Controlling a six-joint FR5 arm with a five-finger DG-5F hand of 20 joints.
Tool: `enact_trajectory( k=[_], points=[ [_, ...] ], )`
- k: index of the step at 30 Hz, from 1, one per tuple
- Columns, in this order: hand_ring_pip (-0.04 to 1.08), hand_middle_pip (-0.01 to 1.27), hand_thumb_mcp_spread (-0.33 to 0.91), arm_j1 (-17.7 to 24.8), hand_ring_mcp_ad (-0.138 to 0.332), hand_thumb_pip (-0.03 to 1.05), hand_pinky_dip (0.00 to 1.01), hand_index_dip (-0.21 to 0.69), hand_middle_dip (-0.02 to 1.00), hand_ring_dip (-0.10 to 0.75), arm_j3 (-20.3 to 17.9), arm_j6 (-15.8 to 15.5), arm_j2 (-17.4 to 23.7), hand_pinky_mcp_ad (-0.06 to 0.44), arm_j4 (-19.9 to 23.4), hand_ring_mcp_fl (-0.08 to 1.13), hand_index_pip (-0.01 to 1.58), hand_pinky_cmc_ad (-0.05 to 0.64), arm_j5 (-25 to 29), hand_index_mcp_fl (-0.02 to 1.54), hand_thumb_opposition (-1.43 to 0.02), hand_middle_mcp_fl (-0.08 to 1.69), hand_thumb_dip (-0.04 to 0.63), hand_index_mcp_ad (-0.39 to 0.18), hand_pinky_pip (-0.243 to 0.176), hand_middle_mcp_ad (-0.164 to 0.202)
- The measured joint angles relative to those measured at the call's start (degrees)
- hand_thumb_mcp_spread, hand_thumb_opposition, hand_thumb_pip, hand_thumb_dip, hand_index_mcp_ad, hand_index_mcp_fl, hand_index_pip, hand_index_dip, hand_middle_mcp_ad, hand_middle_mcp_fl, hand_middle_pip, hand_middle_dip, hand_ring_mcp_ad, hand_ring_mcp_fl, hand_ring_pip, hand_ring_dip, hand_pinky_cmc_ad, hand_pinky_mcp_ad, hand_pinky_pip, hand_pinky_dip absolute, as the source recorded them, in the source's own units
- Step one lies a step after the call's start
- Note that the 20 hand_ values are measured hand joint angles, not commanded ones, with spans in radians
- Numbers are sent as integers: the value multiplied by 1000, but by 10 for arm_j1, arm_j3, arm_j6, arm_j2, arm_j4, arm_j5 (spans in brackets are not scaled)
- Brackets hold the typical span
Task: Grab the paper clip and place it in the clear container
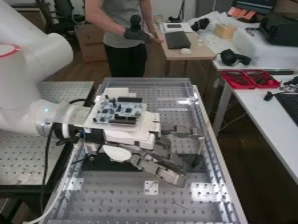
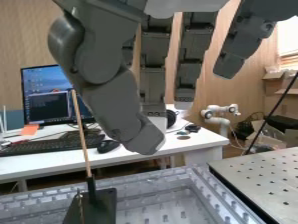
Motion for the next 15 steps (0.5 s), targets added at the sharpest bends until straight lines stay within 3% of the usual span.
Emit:
enact_trajectory(
  k=[15],
  points=[
    [108,841,709,-9,37,682,154,-176,860,543,14,7,-27,251,-4,463,124,380,-12,188,-1014,696,332,-138,51,-79]
  ],
)
